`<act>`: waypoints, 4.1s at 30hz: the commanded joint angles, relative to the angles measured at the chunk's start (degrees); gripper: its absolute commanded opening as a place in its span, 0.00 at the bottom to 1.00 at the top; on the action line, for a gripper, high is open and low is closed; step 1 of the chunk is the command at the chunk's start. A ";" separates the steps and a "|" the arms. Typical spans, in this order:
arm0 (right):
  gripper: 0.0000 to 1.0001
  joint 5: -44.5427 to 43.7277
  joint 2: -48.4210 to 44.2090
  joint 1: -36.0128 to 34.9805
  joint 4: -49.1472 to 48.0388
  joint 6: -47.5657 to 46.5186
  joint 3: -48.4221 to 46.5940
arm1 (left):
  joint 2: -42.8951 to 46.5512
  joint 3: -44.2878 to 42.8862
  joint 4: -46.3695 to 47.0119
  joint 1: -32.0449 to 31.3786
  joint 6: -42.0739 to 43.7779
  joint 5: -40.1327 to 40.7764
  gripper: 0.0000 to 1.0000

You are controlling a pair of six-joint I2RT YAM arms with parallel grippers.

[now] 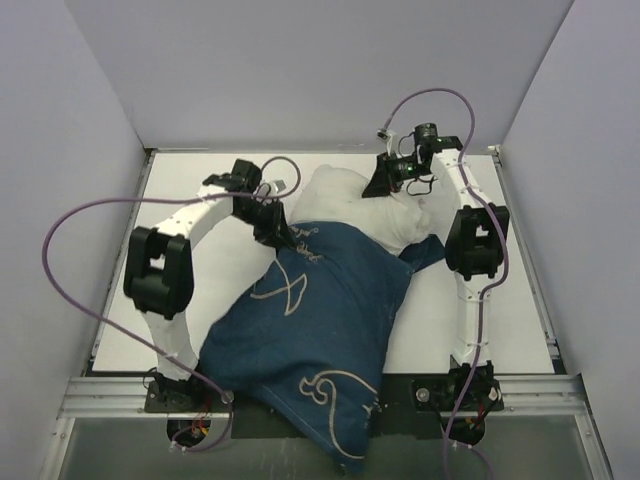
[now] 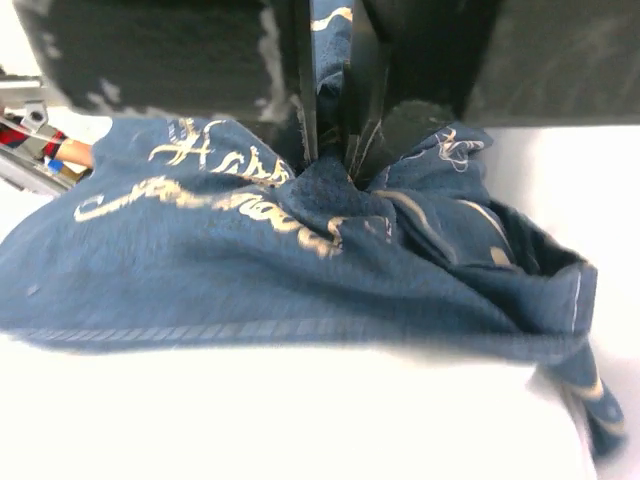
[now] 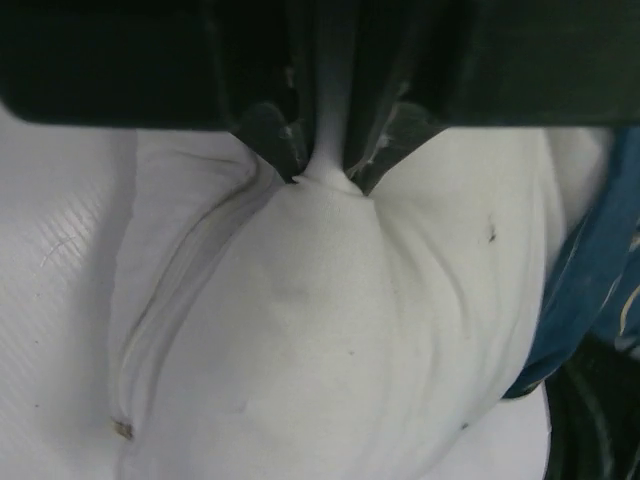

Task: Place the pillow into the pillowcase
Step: Stuff the pillow into the pillowcase.

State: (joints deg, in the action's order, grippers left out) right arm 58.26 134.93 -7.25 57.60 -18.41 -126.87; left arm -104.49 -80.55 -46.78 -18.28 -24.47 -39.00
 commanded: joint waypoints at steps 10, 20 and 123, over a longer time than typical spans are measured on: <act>0.00 11.25 -25.08 0.93 2.75 -7.03 28.35 | -37.32 -81.03 -0.92 -0.74 4.64 8.90 0.01; 0.00 7.55 -24.98 -1.59 -19.67 10.38 40.86 | -26.17 -50.69 2.01 -1.95 8.95 9.41 0.30; 0.00 6.11 -21.73 -7.24 -75.99 49.57 39.84 | 35.79 5.06 23.86 8.35 22.10 10.79 0.00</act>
State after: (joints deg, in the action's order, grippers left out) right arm 58.33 122.52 -24.67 -22.52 33.85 -85.38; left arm -64.86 -83.50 -31.03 -9.06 -0.64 -31.77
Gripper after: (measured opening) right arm 0.027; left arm 0.078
